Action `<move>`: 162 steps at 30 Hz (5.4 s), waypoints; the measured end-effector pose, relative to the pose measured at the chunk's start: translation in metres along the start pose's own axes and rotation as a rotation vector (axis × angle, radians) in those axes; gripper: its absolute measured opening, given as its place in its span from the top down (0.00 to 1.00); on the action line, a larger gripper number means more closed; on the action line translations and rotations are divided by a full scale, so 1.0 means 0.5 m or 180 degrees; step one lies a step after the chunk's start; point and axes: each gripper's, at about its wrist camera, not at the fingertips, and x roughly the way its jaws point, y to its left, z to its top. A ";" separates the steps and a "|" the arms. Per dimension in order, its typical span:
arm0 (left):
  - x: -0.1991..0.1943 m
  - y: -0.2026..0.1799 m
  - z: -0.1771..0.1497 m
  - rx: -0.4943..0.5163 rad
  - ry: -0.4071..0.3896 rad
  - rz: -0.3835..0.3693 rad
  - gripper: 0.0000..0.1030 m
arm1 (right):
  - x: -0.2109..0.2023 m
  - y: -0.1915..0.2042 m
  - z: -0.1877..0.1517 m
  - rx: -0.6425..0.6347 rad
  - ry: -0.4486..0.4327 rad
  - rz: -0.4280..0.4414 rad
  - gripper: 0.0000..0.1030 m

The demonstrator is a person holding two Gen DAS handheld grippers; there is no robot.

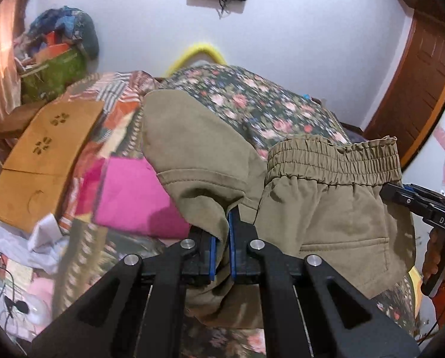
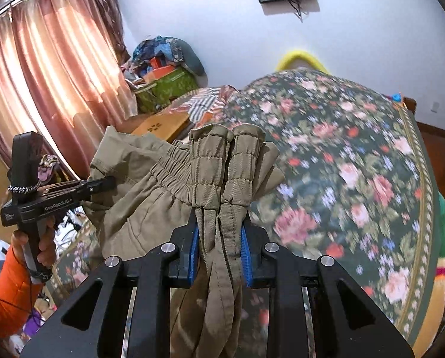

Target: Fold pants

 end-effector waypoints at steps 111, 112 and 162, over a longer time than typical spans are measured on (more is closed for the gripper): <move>-0.634 -0.165 -0.202 0.0265 -0.1954 0.0305 0.00 | -0.369 0.423 -0.093 -0.0845 -0.1919 -0.0421 0.01; -0.633 -0.165 -0.202 0.0264 -0.1953 0.0306 0.00 | -0.367 0.424 -0.094 -0.0840 -0.1917 -0.0423 0.01; -0.585 -0.165 -0.190 0.0266 -0.1774 0.0181 0.00 | -0.377 0.397 -0.094 -0.0689 -0.1838 -0.0441 0.01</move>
